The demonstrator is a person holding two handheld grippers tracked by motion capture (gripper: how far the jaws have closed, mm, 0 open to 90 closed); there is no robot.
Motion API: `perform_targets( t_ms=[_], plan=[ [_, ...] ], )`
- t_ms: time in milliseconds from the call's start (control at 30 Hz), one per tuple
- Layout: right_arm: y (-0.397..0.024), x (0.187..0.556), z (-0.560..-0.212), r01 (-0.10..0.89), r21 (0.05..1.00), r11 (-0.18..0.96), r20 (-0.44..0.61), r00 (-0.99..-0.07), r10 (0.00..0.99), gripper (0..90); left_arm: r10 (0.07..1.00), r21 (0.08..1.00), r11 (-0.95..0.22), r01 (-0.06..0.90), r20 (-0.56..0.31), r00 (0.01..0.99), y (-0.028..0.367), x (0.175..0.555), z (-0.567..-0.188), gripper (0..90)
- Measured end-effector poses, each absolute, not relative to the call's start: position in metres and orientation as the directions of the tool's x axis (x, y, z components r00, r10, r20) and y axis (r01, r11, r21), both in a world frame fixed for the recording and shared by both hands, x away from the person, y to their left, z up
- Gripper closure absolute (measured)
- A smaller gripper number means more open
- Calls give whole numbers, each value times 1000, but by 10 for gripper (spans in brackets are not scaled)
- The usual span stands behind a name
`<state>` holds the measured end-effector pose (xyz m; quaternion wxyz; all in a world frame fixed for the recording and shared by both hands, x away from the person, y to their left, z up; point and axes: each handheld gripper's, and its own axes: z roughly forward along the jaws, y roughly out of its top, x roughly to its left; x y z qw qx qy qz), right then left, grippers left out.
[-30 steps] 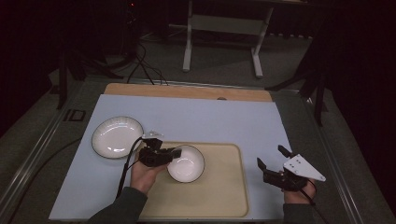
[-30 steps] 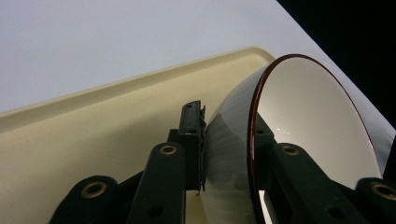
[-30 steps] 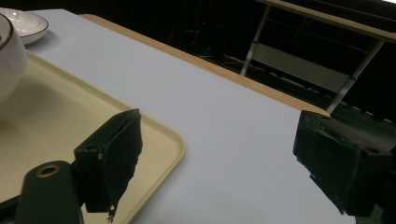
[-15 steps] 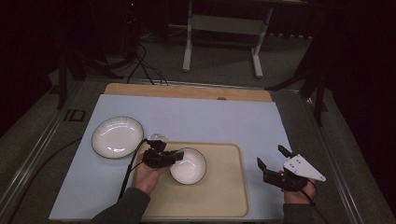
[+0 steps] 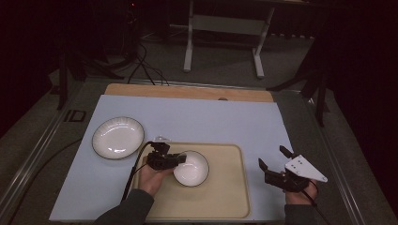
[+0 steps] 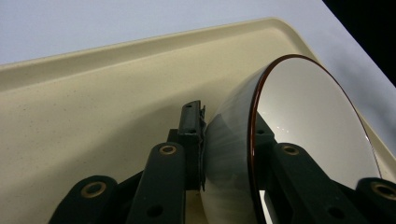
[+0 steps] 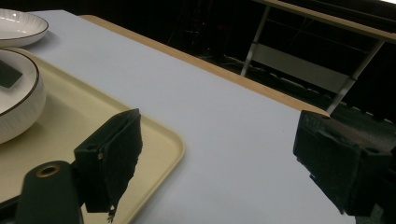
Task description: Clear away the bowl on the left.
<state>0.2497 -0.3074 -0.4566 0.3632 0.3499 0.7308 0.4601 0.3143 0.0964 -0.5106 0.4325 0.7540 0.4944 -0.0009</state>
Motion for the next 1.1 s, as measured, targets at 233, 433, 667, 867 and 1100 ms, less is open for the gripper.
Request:
perform_targets(
  t_ms=[233, 433, 667, 867, 1100],
  plan=[
    [-307, 250, -457, 177, 926, 334, -211, -491, 845, 152, 744, 634, -127, 763, -447, 496, 98, 317, -515, 763],
    [-307, 250, -457, 178, 925, 335, -212, -492, 845, 152, 750, 627, -142, 766, -436, 497, 98, 319, -518, 758],
    [-307, 250, -457, 177, 926, 334, -210, -493, 844, 151, 756, 622, -150, 769, -429, 494, 98, 319, -521, 732],
    [-307, 250, -457, 178, 926, 334, -211, -492, 845, 151, 772, 635, -159, 756, -397, 496, 99, 320, -521, 640],
    [-307, 250, -457, 176, 926, 334, -210, -493, 844, 151, 789, 633, -184, 752, -361, 497, 99, 319, -519, 516]
  ],
)
